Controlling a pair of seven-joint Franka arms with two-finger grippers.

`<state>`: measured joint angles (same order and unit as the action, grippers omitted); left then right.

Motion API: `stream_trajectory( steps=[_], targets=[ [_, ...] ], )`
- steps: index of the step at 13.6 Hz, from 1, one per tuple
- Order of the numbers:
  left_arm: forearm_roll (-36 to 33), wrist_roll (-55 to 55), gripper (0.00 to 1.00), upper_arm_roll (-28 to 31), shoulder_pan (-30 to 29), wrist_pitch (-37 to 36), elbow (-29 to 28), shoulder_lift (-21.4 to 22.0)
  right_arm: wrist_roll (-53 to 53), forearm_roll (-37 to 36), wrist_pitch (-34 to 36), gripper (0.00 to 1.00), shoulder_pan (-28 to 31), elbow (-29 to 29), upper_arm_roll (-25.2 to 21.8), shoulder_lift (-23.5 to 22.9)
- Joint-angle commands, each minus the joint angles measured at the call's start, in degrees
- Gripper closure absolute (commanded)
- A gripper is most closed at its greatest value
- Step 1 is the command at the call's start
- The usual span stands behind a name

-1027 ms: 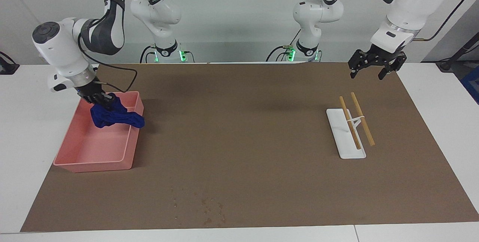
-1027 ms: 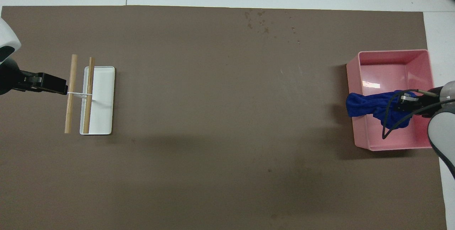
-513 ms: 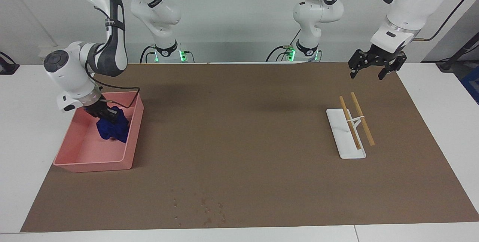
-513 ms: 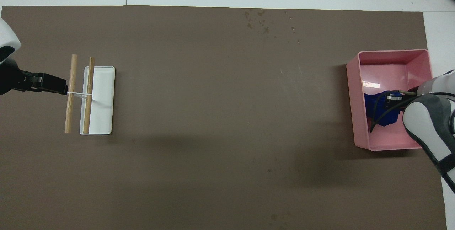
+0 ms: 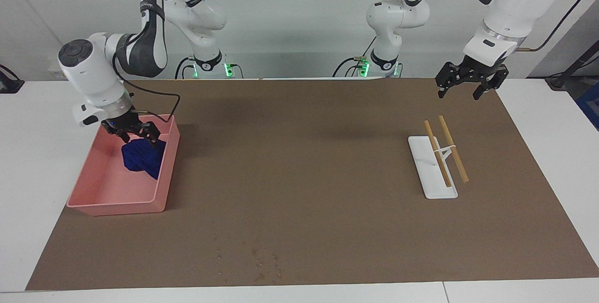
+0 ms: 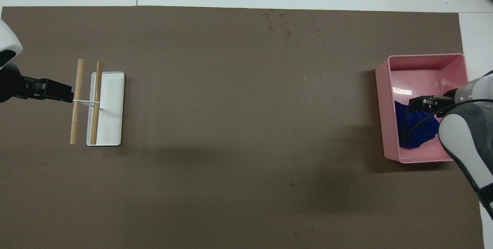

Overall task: Wipe water with towel using both arms
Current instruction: 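Lower the towel into the pink bin and open the right gripper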

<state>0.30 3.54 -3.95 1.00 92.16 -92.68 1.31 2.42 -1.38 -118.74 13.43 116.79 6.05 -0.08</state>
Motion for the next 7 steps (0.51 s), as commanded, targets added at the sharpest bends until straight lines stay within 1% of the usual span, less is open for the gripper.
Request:
stream_trajectory(
  steps=[1, 3, 5, 7],
  targets=[
    [0.7, 0.7, 0.0, 0.3, 0.0, -1.1, 0.4, 0.4, -0.1, -0.2, 5.9, 0.0, -3.5, -5.1, 0.2, 1.8],
    [0.7, 0.6, 0.0, 0.3, 0.0, -1.1, 0.4, 0.4, 0.6, 0.0, 9.3, 0.0, -6.4, -9.5, 0.2, 1.7],
    [0.7, 0.6, 0.0, 0.3, 0.0, -1.0, 0.4, 0.4, 3.8, 0.0, 15.0, 0.0, -8.8, -15.9, 0.2, 0.6],
    [0.7, 0.6, 0.0, 0.3, 0.0, -1.1, 0.4, 0.4, 6.8, -0.2, 18.8, 0.0, -11.9, -22.0, 0.2, -0.4]
  ],
)
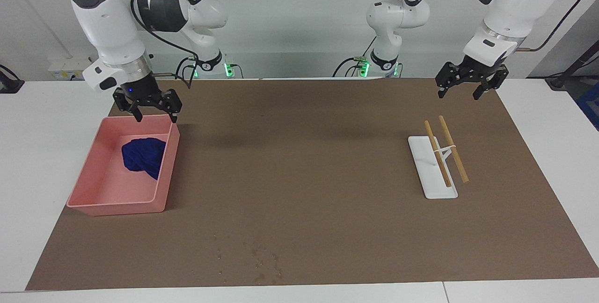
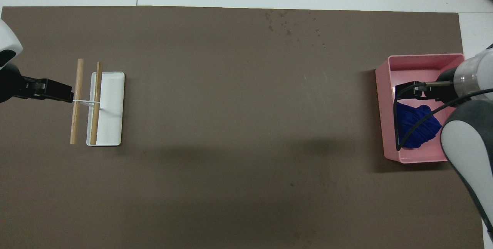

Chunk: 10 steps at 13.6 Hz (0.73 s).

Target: Wipe water with towel using both arms

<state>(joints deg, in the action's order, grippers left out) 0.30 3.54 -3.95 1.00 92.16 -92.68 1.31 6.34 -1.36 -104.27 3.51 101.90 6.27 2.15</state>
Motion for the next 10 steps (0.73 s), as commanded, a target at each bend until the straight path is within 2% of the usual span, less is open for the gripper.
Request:
stream_trajectory(
  steps=[1, 5, 10],
  targets=[
    [0.7, 0.6, 0.0, 0.3, 0.0, -1.0, 0.4, 0.4, 5.3, -0.6, 6.3, 0.0, -2.7, -9.3, 0.1, -2.7],
    [0.7, 0.6, 0.0, 0.3, 0.0, -1.1, 0.4, 0.4, 7.2, -0.3, 14.2, 0.0, -3.9, -12.9, 0.1, -1.9],
    [0.7, 0.6, 0.0, 0.3, 0.0, -1.1, 0.3, 0.4, 6.5, 0.0, 14.5, 0.0, -2.4, -11.1, -0.6, -1.2]
  ],
)
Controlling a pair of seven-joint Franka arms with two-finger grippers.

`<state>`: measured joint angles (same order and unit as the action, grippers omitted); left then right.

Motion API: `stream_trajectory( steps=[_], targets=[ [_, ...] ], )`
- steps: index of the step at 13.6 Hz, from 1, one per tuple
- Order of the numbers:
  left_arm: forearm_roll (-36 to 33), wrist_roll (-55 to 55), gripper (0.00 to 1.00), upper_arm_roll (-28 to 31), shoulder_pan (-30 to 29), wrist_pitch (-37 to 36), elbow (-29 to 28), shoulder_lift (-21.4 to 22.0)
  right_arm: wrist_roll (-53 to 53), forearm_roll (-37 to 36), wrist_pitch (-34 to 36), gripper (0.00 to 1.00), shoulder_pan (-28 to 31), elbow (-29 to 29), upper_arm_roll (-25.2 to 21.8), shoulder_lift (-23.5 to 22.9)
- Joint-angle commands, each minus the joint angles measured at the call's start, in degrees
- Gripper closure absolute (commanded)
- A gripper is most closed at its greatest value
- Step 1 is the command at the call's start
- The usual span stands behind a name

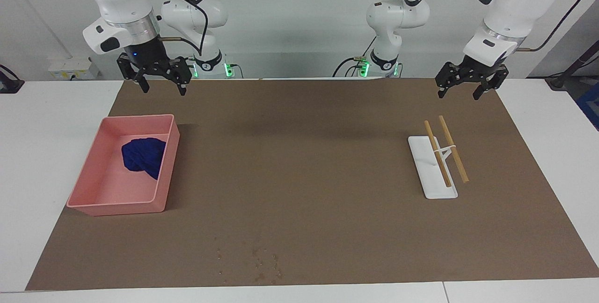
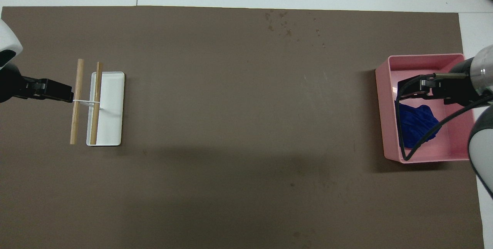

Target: Wipe water with towel using both arms

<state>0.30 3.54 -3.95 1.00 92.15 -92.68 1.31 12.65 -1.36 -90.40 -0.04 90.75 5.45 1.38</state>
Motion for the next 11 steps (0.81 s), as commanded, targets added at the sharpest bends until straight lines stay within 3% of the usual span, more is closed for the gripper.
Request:
stream_trajectory(
  steps=[1, 11],
  targets=[
    [0.7, 0.6, 0.0, 0.3, 0.0, -1.1, 0.3, 0.4, 0.2, 0.0, 0.8, 0.0, 1.2, 1.0, 0.2, 0.3],
    [0.7, 0.6, 0.0, 0.3, 0.0, -1.1, 0.4, 0.4, -2.5, 0.1, 1.0, 0.0, 1.0, 2.8, 0.3, 1.3]
  ],
)
